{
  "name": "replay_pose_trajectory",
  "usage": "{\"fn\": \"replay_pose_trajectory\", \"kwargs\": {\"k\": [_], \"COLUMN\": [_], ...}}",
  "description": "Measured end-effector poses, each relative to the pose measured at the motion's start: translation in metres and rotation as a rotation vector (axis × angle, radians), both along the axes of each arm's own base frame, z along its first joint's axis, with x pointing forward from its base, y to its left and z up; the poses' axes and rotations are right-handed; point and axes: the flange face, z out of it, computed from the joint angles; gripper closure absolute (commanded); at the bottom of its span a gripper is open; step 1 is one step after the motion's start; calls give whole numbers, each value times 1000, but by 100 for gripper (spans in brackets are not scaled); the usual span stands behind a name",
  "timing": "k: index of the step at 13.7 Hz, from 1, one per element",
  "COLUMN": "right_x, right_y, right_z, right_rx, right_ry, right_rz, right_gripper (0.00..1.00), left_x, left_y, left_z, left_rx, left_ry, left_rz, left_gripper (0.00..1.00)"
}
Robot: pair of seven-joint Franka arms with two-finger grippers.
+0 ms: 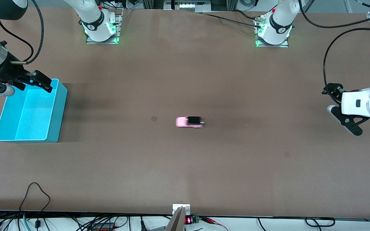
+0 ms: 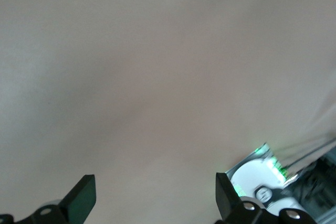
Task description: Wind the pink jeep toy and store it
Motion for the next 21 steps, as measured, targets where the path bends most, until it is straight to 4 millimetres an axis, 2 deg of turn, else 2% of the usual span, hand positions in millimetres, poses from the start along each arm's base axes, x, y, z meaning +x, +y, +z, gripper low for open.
{"fn": "replay_pose_trajectory", "kwargs": {"k": [4, 8, 11, 17, 19, 21], "right_x": [0, 0, 0, 0, 0, 2], "right_y": [0, 0, 0, 0, 0, 3], "right_z": [0, 0, 0, 0, -1, -7], "right_rx": [0, 0, 0, 0, 0, -2], "right_ry": [0, 0, 0, 1, 1, 12], "right_rz": [0, 0, 0, 0, 2, 18], "right_gripper": [0, 0, 0, 0, 0, 0], "left_x": [-9, -20, -19, -17, -17, -29], "left_y": [-20, -25, -27, -29, -31, -30], "left_z": [31, 52, 58, 58, 60, 63], "left_rx": [112, 136, 113, 99, 62, 44], "left_ry": [-116, -231, -261, -278, -330, -389], "left_rz": [256, 363, 468, 496, 513, 532], "left_gripper": [0, 0, 0, 0, 0, 0]}}
